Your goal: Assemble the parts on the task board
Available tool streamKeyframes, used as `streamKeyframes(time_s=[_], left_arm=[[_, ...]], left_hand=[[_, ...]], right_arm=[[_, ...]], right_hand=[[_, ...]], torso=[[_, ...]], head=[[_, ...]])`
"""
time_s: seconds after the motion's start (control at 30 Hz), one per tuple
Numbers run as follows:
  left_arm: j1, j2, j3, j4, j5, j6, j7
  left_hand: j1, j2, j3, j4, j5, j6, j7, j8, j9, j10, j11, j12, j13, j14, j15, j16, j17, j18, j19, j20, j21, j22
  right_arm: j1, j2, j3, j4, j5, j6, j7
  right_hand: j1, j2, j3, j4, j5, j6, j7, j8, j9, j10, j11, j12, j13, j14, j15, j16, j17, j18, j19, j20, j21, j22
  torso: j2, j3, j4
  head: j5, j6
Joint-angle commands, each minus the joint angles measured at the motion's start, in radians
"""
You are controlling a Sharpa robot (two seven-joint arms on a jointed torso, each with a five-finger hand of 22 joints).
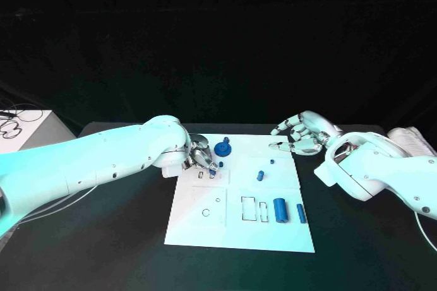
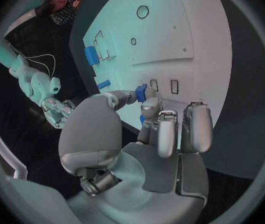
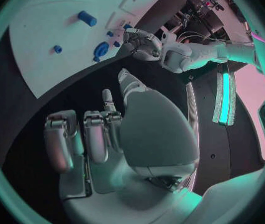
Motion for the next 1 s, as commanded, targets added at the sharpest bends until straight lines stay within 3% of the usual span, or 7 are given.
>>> streamKeyframes(time_s=[0.03,0.17,0.5,1.0], left_arm=[[0.0,-0.001,0.0,0.007,-0.026,-0.06,0.004],[-0.001,-0.005,-0.004,0.016,-0.053,-0.082,0.002],[-0.008,-0.012,-0.026,0.047,-0.104,-0.131,0.001],[-0.021,-0.019,-0.039,0.061,-0.115,-0.156,0.002]], left_hand=[[-0.013,-0.001,0.225,-0.233,0.022,0.02,-0.011,0.007,0.009,0.012,-0.003,0.007,0.003,0.104,-0.008,0.003,0.263,-0.019,0.011,-0.003,0.007,0.017],[-0.017,-0.004,0.226,-0.24,0.037,0.025,-0.014,0.008,0.009,0.018,-0.005,0.008,0.006,0.104,-0.01,0.003,0.263,-0.02,0.017,-0.006,0.011,0.025],[-0.019,-0.005,0.228,-0.245,0.049,0.029,-0.015,0.009,0.01,0.021,-0.007,0.007,0.004,0.104,-0.012,0.003,0.263,-0.021,0.02,-0.008,0.012,0.029],[-0.018,-0.005,0.23,-0.247,0.051,0.03,-0.016,0.009,0.01,0.02,-0.008,0.005,0.001,0.104,-0.013,0.003,0.263,-0.021,0.021,-0.009,0.013,0.029]], right_arm=[[-0.001,-0.001,0.0,-0.001,0.001,0.016,0.005],[-0.001,-0.002,0.0,-0.001,0.001,0.016,0.004],[-0.001,-0.002,0.0,-0.002,0.001,0.015,0.006],[-0.002,-0.003,0.0,-0.003,0.001,0.014,0.007]], right_hand=[[0.0,0.007,0.001,0.003,0.004,0.004,0.0,0.007,-0.001,0.05,0.007,-0.004,0.216,0.104,0.007,0.006,0.263,-0.007,0.105,0.007,0.002,0.263],[-0.002,0.007,0.001,0.004,0.003,0.004,0.0,0.007,-0.001,0.05,0.007,-0.005,0.215,0.104,0.007,0.006,0.263,-0.007,0.104,0.007,0.002,0.262],[-0.003,0.007,0.0,0.006,0.003,0.004,0.0,0.007,-0.001,0.05,0.007,-0.005,0.215,0.104,0.007,0.006,0.263,-0.007,0.104,0.007,0.002,0.262],[-0.005,0.007,0.0,0.008,0.003,0.004,0.0,0.008,-0.001,0.049,0.007,-0.005,0.215,0.104,0.007,0.006,0.262,-0.007,0.104,0.007,0.001,0.262]], torso=[[0.0,0.0007,-0.0015],[0.0,0.0004,-0.0009],[0.0,-0.0012,-0.0004],[0.002,-0.0022,-0.0019]], head=[[0.002,-0.002],[0.003,-0.006],[0.004,-0.012],[0.007,-0.018]])
